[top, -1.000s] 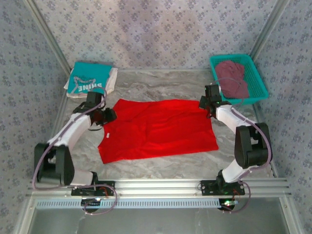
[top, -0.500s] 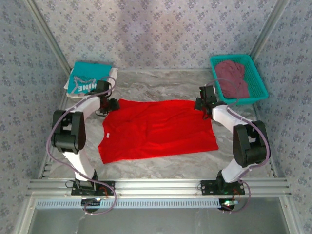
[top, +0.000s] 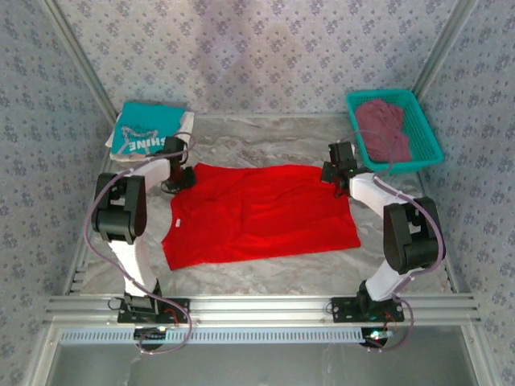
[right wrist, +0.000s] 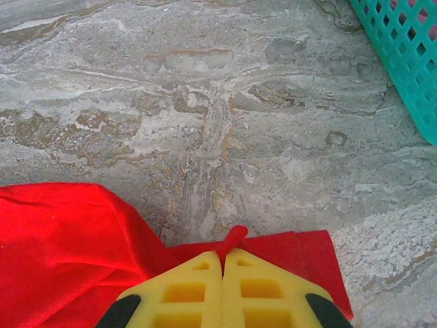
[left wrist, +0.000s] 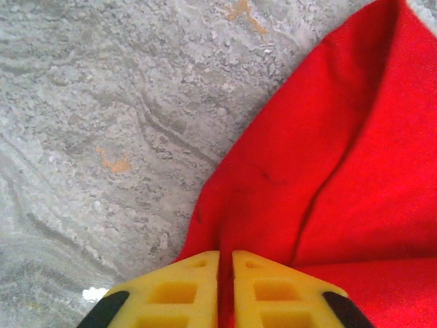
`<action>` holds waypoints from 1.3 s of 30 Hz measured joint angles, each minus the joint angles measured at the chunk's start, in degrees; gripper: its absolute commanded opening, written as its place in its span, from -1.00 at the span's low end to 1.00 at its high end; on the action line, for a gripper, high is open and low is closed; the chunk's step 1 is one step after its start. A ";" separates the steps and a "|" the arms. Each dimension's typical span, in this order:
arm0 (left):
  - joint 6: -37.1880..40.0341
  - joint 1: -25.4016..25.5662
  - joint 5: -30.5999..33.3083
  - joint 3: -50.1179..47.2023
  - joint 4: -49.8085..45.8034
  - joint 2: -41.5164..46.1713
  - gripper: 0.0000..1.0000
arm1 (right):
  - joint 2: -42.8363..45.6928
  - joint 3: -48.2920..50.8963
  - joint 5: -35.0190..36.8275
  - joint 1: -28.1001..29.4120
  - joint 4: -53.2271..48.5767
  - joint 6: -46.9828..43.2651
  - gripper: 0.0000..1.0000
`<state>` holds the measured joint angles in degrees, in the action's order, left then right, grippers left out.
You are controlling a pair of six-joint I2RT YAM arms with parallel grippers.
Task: Fold and stack the t-shirts
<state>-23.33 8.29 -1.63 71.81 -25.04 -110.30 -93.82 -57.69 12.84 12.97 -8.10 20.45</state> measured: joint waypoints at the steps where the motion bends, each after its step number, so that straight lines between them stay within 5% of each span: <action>1: 0.02 0.15 0.00 -0.02 0.00 0.15 -1.00 | -0.09 0.00 0.04 0.00 -0.02 0.00 -1.00; 7: -0.20 0.55 0.02 -1.11 -0.74 3.96 -0.75 | -0.61 -0.94 0.07 0.09 -0.22 -0.24 -1.00; 10: -0.15 0.79 0.22 -1.09 -0.92 6.21 -0.98 | -0.61 -1.07 0.09 0.09 -0.22 -0.39 -1.00; 15: -0.04 0.83 0.15 -1.09 -1.25 6.78 -1.00 | -0.61 -1.07 0.46 0.09 -0.24 -0.42 -1.00; 16: -0.07 0.83 0.00 -1.09 -1.29 6.78 -0.89 | -0.61 -1.07 0.48 0.09 -0.26 -0.42 -1.00; 17: -0.02 0.83 0.00 -1.09 -1.29 6.78 -0.49 | -0.61 -1.07 0.50 0.09 -0.26 -0.42 -1.00; 18: -0.11 0.83 0.00 -1.09 -1.33 6.75 -0.34 | -0.61 -1.07 0.50 0.09 -0.26 -0.42 -1.00; 25: -0.09 0.83 0.48 -1.11 -2.14 5.60 -0.68 | -0.61 -1.07 0.50 0.09 -0.31 -0.61 -1.00; 28: -0.26 0.83 0.42 -1.27 -2.10 5.60 -0.68 | -0.61 -1.07 0.50 0.09 -0.33 -0.63 -1.00; 32: -0.61 0.81 0.42 -1.49 -2.08 4.81 -0.34 | -0.61 -1.07 0.48 0.09 -0.35 -0.61 -1.00; 35: -0.85 0.72 0.70 -1.64 -2.01 3.52 -0.28 | -0.61 -1.09 0.48 0.09 -0.39 -0.61 -1.00; 39: -0.96 0.70 1.09 -1.70 -1.95 2.25 -0.51 | -0.61 -1.18 0.48 0.11 -0.50 -0.63 -1.00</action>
<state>-24.29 8.99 -0.54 70.11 -26.98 -108.05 -94.43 -58.87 13.32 13.08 -8.60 19.81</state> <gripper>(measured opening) 0.316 0.066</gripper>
